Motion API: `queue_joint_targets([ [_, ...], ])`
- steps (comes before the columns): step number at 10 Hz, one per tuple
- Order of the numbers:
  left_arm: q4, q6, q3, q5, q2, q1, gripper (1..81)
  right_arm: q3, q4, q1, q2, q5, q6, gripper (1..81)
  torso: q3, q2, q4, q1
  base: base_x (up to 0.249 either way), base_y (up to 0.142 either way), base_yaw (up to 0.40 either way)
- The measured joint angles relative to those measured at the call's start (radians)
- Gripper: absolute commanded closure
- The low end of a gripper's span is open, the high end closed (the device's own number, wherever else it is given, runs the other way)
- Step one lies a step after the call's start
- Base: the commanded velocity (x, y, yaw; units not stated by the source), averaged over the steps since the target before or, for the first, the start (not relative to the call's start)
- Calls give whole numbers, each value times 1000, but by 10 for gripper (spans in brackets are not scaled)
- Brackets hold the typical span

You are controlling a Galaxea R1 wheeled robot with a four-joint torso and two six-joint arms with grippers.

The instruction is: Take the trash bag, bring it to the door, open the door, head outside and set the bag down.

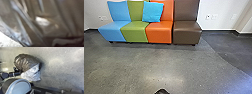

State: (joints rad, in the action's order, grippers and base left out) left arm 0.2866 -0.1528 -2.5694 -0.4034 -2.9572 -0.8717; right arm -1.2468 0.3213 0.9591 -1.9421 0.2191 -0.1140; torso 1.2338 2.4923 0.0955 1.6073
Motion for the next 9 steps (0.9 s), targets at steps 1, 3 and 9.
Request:
queue_joint_targets([
  [1,-11,0,20,-6,14,-8,811,-5,0,22,-1,-2,0,10,-34,-33,0,-21,0,0,0],
  [3,-27,0,87,-9,53,-19,811,-57,-1,74,-22,-2,0,10,-106,-103,0,-67,0,0,0],
  [9,-49,61,241,-7,172,-106,811,-187,-1,200,-123,-66,4,10,-313,-302,0,-197,0,0,0],
])
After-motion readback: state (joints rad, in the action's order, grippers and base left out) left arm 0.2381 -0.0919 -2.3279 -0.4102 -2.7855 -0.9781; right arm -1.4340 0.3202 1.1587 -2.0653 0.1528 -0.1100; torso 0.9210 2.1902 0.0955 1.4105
